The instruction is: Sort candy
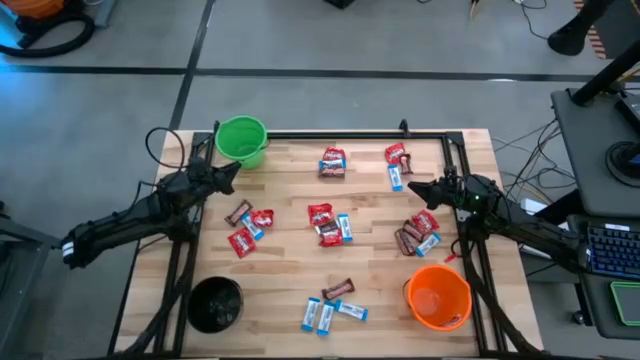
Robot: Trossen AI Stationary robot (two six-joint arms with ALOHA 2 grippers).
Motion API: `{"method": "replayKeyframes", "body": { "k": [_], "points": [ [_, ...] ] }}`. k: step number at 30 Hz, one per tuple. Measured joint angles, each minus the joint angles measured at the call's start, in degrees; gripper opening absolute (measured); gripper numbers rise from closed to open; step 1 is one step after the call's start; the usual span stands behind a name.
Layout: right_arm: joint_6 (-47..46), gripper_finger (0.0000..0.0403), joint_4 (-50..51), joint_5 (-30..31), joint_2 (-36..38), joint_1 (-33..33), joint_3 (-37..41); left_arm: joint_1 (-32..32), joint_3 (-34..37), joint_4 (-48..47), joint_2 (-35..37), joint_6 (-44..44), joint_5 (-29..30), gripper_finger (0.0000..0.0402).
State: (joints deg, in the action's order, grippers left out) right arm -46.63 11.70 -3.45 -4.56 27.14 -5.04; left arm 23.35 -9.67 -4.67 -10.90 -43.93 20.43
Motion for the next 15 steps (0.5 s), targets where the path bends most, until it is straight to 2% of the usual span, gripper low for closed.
{"method": "replayKeyframes", "body": {
  "k": [15],
  "points": [
    [0.34, 0.0107, 0.00, 0.01, 0.00, 0.00, 0.00, 0.00, 0.00, -0.02, -0.02, -0.14, 0.04, 0.0061]
  ]
}}
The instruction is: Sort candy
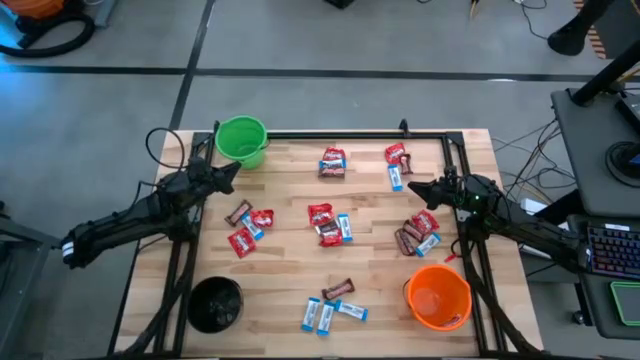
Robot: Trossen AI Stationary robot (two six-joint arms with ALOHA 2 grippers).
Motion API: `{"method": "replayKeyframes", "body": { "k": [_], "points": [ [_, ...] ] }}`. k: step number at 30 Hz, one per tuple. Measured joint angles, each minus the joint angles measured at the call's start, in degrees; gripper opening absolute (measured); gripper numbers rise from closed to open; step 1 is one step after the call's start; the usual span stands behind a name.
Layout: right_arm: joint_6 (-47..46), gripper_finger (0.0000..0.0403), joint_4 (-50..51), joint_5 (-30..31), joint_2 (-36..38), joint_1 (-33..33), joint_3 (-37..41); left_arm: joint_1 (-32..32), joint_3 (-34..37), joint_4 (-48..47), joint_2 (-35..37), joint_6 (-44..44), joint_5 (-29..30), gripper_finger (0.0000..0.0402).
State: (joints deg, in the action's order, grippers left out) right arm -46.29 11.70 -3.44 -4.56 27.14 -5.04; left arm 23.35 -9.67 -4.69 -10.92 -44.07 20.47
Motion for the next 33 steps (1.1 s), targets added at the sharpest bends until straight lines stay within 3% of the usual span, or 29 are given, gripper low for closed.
{"method": "replayKeyframes", "body": {
  "k": [19, 22, 27, 33],
  "points": [
    [-1.13, 0.0107, -0.05, -2.70, 0.00, -0.02, 0.00, -0.01, 0.00, 0.26, 0.00, -0.02, -0.59, 0.0061],
    [-2.11, 0.0107, 1.60, -3.31, -0.58, -0.02, -1.04, 0.00, 0.00, 1.55, 0.07, -0.24, -5.07, 0.0061],
    [1.95, 0.0107, 10.46, -5.45, -5.15, -0.02, -10.25, -0.03, 0.00, 6.07, 0.07, -0.51, -11.82, 0.0061],
    [14.09, 0.0107, 20.95, -7.41, -15.82, -0.01, -25.12, -0.02, 0.00, 11.86, 0.07, -0.81, -12.50, 0.0061]
  ]
}}
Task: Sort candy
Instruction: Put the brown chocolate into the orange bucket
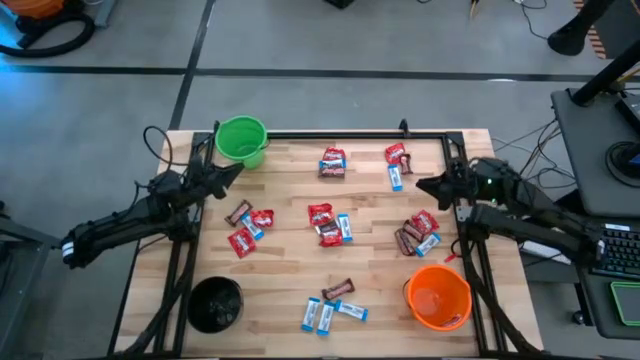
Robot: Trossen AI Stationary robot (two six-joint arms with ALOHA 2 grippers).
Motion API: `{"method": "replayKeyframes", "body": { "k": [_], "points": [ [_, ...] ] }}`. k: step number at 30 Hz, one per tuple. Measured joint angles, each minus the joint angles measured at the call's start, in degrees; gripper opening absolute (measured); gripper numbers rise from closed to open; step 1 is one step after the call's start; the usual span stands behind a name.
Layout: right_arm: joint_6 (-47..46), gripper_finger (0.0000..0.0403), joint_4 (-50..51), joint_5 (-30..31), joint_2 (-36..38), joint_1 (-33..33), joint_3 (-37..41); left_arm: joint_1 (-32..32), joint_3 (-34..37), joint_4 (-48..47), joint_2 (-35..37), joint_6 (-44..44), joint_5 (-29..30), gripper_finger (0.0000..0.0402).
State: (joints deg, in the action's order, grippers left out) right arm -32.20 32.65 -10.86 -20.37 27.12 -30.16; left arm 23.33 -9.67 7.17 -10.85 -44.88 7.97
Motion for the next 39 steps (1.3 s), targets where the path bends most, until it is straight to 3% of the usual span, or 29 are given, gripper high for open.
{"method": "replayKeyframes", "body": {
  "k": [5, 9, 15, 18, 26, 30, 39],
  "points": [
    [6.69, 0.0107, 2.51, -8.38, -10.06, -0.01, -7.97, -0.02, 0.00, 6.86, -0.58, 0.39, -0.74, 0.0061],
    [17.30, 0.0107, 9.35, -9.05, -17.75, -0.01, -15.51, -0.02, 0.00, 13.90, -1.42, 3.24, -1.99, 0.0061],
    [33.78, 0.0107, 25.74, 4.83, -26.82, 0.07, -25.41, -0.04, -0.26, 15.03, -2.27, 4.47, -1.79, 0.0061],
    [33.81, 0.0107, 29.57, 9.04, -30.48, 1.41, -26.88, -0.04, -1.26, 14.80, -3.28, 5.96, -1.00, 0.0061],
    [29.80, 0.0107, 32.08, 10.03, -38.67, 5.09, -27.75, -0.04, -6.39, 14.58, -7.06, 11.56, -0.96, 0.0061],
    [28.16, 0.0107, 31.84, 15.90, -40.15, 6.00, -29.73, -0.03, -9.47, 13.25, -8.80, 14.66, -0.98, 0.0061],
    [30.28, 0.0107, 31.99, 16.86, -39.48, 5.94, -36.60, -0.03, -21.47, -6.02, -12.74, 15.97, -1.01, 0.0061]
  ]
}}
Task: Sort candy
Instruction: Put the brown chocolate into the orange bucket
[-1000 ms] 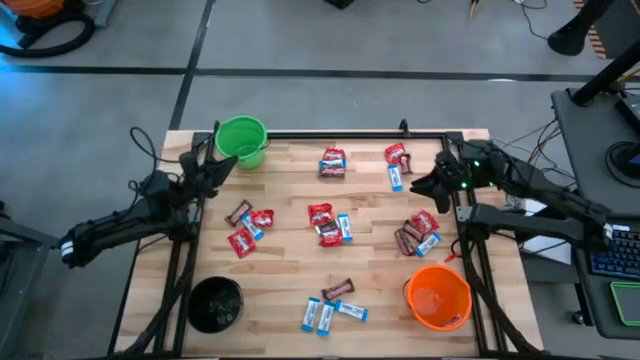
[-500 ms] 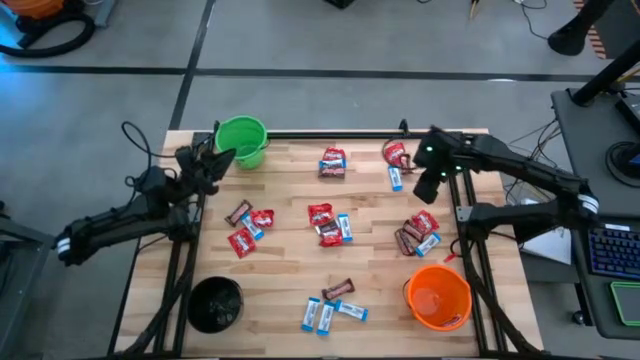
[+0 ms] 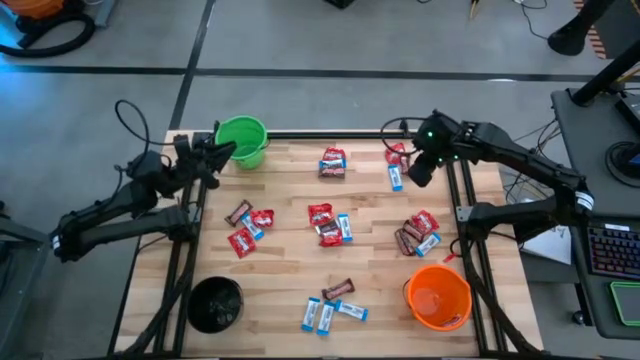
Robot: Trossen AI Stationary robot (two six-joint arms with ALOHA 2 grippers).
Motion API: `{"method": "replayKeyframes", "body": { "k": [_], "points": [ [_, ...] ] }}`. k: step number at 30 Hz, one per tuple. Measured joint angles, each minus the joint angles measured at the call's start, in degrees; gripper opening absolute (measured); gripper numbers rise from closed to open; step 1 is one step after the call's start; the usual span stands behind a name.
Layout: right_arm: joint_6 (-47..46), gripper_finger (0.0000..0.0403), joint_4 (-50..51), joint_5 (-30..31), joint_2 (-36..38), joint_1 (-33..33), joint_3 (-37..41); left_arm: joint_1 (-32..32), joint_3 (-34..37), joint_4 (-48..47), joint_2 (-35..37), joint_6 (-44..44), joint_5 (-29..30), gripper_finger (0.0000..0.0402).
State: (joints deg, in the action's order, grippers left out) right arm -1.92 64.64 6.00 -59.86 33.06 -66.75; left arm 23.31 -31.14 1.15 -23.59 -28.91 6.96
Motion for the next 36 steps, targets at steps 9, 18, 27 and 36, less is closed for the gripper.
{"method": "replayKeyframes", "body": {
  "k": [9, 18, 27, 36],
  "points": [
    [-8.89, 0.0107, 3.96, -0.10, -3.85, 3.92, 0.74, -0.01, -9.81, -17.61, -4.18, 2.77, 1.89, 0.0061],
    [-11.82, 0.0107, -3.71, -5.26, -10.68, 10.06, 4.66, 0.00, -9.72, -25.31, -3.63, -1.00, 3.17, 0.0061],
    [-12.22, 0.0120, -8.27, -7.93, -18.86, 14.74, 4.45, 0.00, -9.29, -25.12, -2.74, 1.59, 3.13, 0.0061],
    [-12.56, 0.0179, -12.98, -7.47, -24.16, 17.60, 4.47, -0.02, -9.32, -23.86, -1.52, 1.86, 3.60, 0.0061]
  ]
}}
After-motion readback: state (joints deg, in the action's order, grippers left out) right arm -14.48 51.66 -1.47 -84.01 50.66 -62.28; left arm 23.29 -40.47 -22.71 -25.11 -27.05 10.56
